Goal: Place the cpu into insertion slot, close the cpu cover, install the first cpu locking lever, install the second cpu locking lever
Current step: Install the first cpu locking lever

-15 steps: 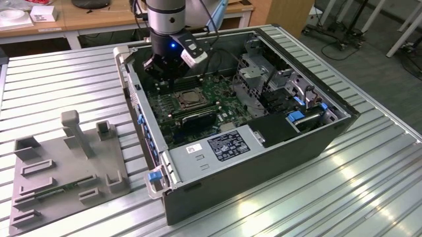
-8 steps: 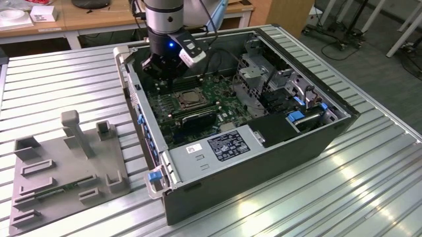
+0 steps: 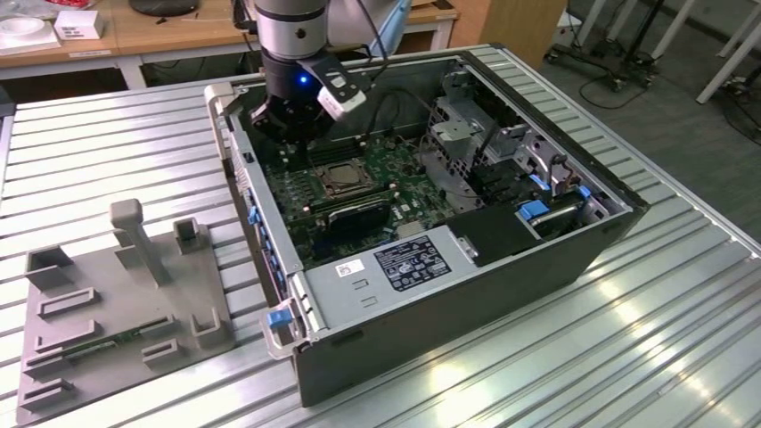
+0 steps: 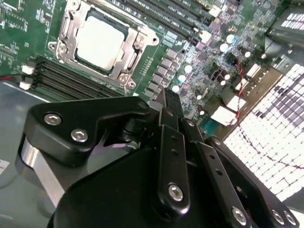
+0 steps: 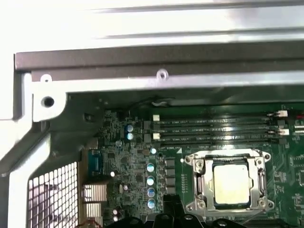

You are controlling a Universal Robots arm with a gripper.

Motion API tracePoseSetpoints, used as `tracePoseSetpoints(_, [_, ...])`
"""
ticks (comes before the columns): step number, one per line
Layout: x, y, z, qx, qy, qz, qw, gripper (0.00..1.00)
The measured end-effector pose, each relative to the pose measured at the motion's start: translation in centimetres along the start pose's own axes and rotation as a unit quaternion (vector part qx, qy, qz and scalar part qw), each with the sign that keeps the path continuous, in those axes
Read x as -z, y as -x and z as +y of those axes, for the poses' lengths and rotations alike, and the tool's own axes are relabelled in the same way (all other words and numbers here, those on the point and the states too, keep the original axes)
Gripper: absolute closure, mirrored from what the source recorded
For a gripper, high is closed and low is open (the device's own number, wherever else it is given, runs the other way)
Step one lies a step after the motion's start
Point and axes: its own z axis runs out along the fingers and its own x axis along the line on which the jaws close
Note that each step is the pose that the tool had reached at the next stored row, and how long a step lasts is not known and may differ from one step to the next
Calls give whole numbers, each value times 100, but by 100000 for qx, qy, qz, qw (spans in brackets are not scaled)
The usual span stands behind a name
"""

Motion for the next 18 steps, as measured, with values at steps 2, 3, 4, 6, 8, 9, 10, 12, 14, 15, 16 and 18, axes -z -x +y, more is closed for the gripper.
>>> tracePoseSetpoints(2, [-2,-3,30,4,4,-6,100000,89])
tracePoseSetpoints(3, [-3,-5,41,3,5,-8,100000,89])
tracePoseSetpoints(4, [-5,-8,53,2,9,-7,100000,89])
tracePoseSetpoints(6, [-8,-16,75,-1,6,-3,100000,89])
tracePoseSetpoints(8, [-11,-26,100,-2,11,-6,100000,89])
tracePoseSetpoints(9, [-13,-31,116,0,9,-4,100000,89])
tracePoseSetpoints(10, [-15,-36,134,2,8,-3,100000,89])
tracePoseSetpoints(12, [-20,-45,171,2,12,-5,100000,89])
tracePoseSetpoints(14, [-26,-50,202,-3,19,-8,100000,89])
tracePoseSetpoints(15, [-30,-51,217,-2,29,-9,100000,89])
tracePoseSetpoints(16, [-33,-52,229,-1,46,0,100000,89])
tracePoseSetpoints(18, [-41,-54,248,-5,120,0,100000,89])
